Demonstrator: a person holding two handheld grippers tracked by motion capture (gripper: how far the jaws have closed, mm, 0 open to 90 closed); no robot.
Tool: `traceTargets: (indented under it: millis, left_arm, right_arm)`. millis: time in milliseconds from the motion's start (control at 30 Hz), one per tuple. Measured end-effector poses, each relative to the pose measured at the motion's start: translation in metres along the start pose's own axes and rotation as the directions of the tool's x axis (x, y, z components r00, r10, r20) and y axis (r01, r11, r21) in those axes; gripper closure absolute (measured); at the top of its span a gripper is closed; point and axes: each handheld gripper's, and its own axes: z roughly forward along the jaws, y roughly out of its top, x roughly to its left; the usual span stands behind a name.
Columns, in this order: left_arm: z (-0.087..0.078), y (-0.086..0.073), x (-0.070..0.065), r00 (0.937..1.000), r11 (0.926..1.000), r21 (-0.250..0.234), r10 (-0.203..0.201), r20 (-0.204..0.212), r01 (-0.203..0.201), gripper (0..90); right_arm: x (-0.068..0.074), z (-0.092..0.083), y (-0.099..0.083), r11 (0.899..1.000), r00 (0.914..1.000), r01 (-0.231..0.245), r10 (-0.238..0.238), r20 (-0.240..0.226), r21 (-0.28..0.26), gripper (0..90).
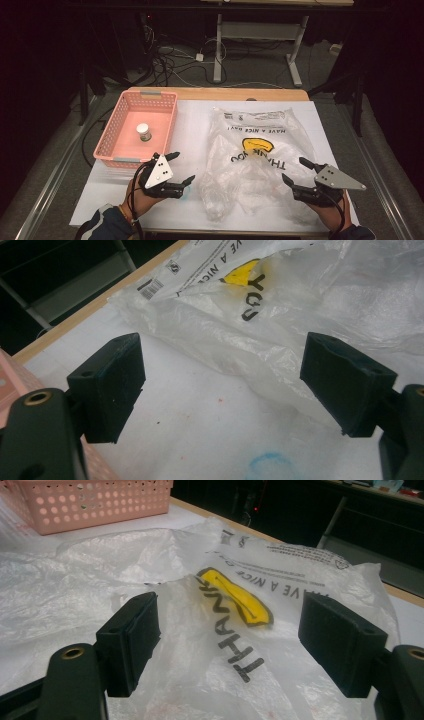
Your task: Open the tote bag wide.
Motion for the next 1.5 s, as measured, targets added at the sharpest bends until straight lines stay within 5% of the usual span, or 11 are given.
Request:
traceTargets:
  millis: [267,333,433,700,933,967,1133,1200,1300,1400,1500]
  left_arm:
    - [-0.005,0.000,0.002,0.9999,0.9999,-0.007,0.008,-0.013,-0.008,18.2]
    - [-0.008,0.001,0.006,0.9985,0.9990,0.001,0.044,-0.031,-0.044,18.2]
    - [-0.016,0.000,0.015,0.9984,0.9996,-0.007,0.026,-0.051,-0.026,18.2]
    - [-0.028,-0.019,0.012,0.9973,0.9997,0.022,0.012,-0.072,-0.011,18.1]
    - [-0.025,-0.021,0.001,0.9983,0.9991,0.034,0.027,-0.052,-0.025,18.2]
    - [-0.024,-0.021,0.000,0.9982,0.9989,0.035,0.032,-0.050,-0.030,18.2]
    - [-0.020,-0.020,-0.003,0.9983,0.9983,0.043,0.040,-0.042,-0.038,18.2]
    - [-0.019,-0.020,-0.003,0.9978,0.9974,0.054,0.050,-0.044,-0.048,18.2]
    - [-0.018,-0.018,-0.006,0.9913,0.9920,0.070,0.110,-0.073,-0.105,18.8]
    - [-0.018,-0.019,-0.004,0.9930,0.9935,0.061,0.100,-0.064,-0.096,19.0]
    - [-0.018,-0.019,-0.004,0.9932,0.9934,0.058,0.102,-0.056,-0.098,19.0]
  right_arm:
    - [-0.003,0.004,0.002,1.000,1.0000,0.007,-0.007,-0.001,0.012,30.7]
    - [-0.004,0.004,0.003,1.000,0.9999,0.010,-0.010,0.002,0.011,30.6]
    - [-0.012,0.008,0.006,1.000,0.9996,0.015,-0.015,0.022,0.014,30.7]
    - [-0.055,0.006,0.031,1.000,0.9951,0.010,-0.011,0.099,0.015,36.2]
    - [-0.115,0.039,0.044,0.994,0.9890,-0.014,-0.002,0.148,0.106,39.8]
    - [-0.133,0.054,0.045,0.989,0.9886,-0.057,0.037,0.146,0.136,40.3]
    - [-0.152,0.087,0.045,0.974,0.9897,-0.085,0.059,0.131,0.208,39.8]
    - [-0.153,0.091,0.045,0.973,0.9906,-0.078,0.051,0.127,0.219,39.7]
    - [-0.150,0.119,0.049,0.956,0.9900,-0.010,-0.031,0.138,0.292,40.0]
    - [-0.151,0.133,0.049,0.944,0.9880,-0.011,-0.041,0.149,0.329,40.2]
    - [-0.164,0.150,0.046,0.931,0.9841,-0.095,0.034,0.174,0.353,41.4]
